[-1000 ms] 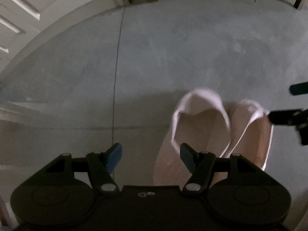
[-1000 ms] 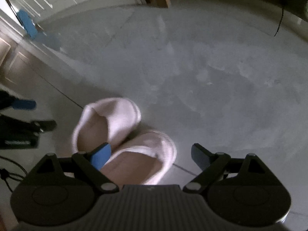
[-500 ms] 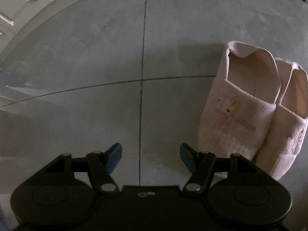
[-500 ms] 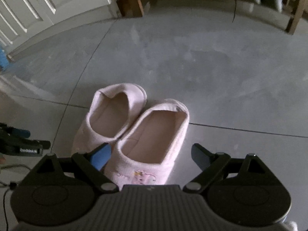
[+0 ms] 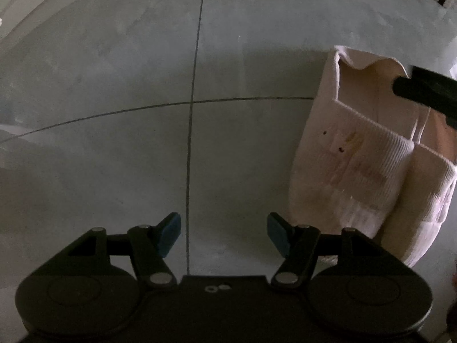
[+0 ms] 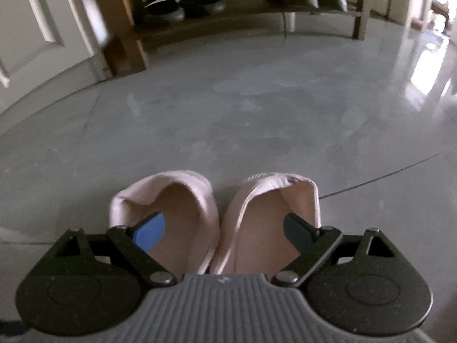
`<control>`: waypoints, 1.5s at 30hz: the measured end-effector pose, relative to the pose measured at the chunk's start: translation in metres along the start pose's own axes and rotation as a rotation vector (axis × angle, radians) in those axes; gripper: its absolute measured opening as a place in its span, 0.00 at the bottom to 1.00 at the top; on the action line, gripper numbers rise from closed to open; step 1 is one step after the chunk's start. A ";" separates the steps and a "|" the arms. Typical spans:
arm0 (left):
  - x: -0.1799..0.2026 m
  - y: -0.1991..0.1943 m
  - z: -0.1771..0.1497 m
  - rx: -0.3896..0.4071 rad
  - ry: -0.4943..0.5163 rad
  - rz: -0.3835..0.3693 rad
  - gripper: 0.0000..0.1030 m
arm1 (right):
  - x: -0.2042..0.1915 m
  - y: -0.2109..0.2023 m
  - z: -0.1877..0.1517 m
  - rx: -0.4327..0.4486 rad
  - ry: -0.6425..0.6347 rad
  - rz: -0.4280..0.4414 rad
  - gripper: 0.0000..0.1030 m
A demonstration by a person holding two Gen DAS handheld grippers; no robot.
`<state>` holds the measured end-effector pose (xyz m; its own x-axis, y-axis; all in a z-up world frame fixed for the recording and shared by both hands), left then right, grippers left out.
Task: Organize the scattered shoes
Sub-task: 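Lift the pink slippers off the floor with the right gripper, then carry the pink slippers with the right gripper toward the wooden shoe rack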
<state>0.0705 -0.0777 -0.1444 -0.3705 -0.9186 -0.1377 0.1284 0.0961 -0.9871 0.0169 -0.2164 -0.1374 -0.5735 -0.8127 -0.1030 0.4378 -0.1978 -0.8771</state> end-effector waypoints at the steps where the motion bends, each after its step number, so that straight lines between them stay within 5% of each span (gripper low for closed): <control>1: 0.000 0.001 -0.001 0.002 0.007 0.004 0.65 | 0.001 0.007 0.001 -0.007 0.008 -0.021 0.90; 5: -0.002 0.003 0.002 0.006 0.019 0.014 0.65 | 0.006 0.018 0.002 -0.018 0.033 -0.058 0.87; 7: -0.002 0.004 0.003 0.007 0.019 0.009 0.65 | 0.008 0.020 0.003 -0.005 0.011 -0.053 0.72; 8: -0.004 0.002 0.001 0.007 0.018 0.005 0.65 | 0.009 0.022 0.004 -0.003 0.003 -0.044 0.55; 10: -0.005 0.001 0.001 0.006 0.015 0.003 0.65 | 0.010 0.022 0.004 -0.003 -0.006 -0.019 0.50; 12: -0.005 0.000 0.000 0.004 0.012 0.005 0.65 | 0.009 0.019 0.004 0.012 -0.029 0.012 0.28; 17: -0.005 -0.002 -0.003 -0.002 0.001 0.002 0.65 | 0.011 0.016 0.005 0.054 -0.042 0.093 0.15; 20: -0.004 -0.006 -0.003 0.001 0.001 0.005 0.65 | 0.010 0.012 0.010 0.123 -0.098 0.130 0.13; 29: -0.008 -0.013 -0.006 0.001 -0.015 0.041 0.65 | 0.039 -0.006 0.058 0.395 -0.385 0.038 0.13; 35: -0.004 -0.018 -0.010 -0.003 -0.015 0.063 0.65 | 0.083 -0.012 0.107 0.469 -0.320 0.038 0.13; 45: 0.019 -0.041 0.011 0.049 0.032 0.089 0.65 | 0.107 -0.038 0.132 0.504 -0.180 0.107 0.13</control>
<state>0.0687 -0.1032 -0.1055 -0.3851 -0.8943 -0.2279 0.2065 0.1572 -0.9657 0.0304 -0.3687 -0.0533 -0.3989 -0.9151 -0.0587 0.7903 -0.3106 -0.5281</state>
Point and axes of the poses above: each gripper's, at about its wrist camera, not at the fingertips, and y roughly the way its jaws point, x to its right, z to its top, the point moved 5 cm from there along y, roughly the way its jaws point, and after that the axes turned 5 degrees about -x, right-handed, at the moved point
